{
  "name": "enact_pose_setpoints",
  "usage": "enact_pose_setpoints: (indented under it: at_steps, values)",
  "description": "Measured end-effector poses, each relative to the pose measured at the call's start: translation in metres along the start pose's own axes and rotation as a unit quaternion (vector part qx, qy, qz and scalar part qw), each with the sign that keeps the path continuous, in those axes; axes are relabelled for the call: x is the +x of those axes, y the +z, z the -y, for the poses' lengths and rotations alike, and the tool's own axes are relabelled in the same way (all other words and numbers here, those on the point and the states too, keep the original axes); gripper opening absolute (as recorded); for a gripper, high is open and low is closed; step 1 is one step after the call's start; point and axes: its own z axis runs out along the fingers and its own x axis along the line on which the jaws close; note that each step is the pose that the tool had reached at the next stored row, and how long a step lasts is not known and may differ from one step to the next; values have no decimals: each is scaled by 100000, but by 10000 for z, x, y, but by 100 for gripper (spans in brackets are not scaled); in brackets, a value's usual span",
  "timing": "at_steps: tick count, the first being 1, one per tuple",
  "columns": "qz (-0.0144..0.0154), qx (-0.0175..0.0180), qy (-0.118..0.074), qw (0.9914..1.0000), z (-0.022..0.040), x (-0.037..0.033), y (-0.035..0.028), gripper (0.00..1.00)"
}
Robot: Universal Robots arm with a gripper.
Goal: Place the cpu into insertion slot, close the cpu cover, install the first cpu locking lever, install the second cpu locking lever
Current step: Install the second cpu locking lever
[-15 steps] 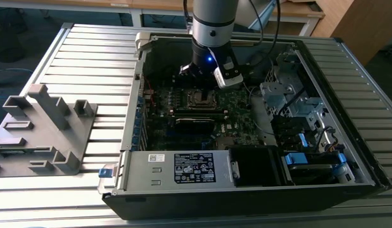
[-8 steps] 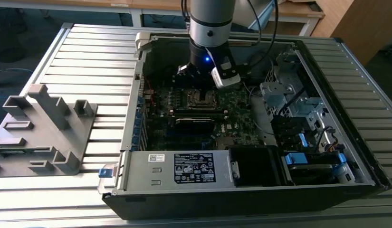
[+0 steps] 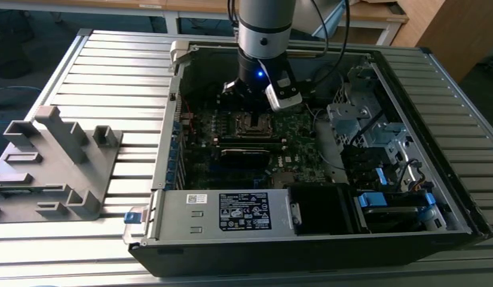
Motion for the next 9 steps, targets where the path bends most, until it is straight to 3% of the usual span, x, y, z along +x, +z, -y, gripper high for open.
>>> enact_pose_setpoints:
  at_steps: [2, 4, 9]
  values:
    - [0, -14, -3, 100000, 0, 0, 0, 10]
    - [-68, -524, 15, 99999, 0, 0, -1, 10]
    - [-68, -522, 17, 99999, 2, 13, 7, 10]
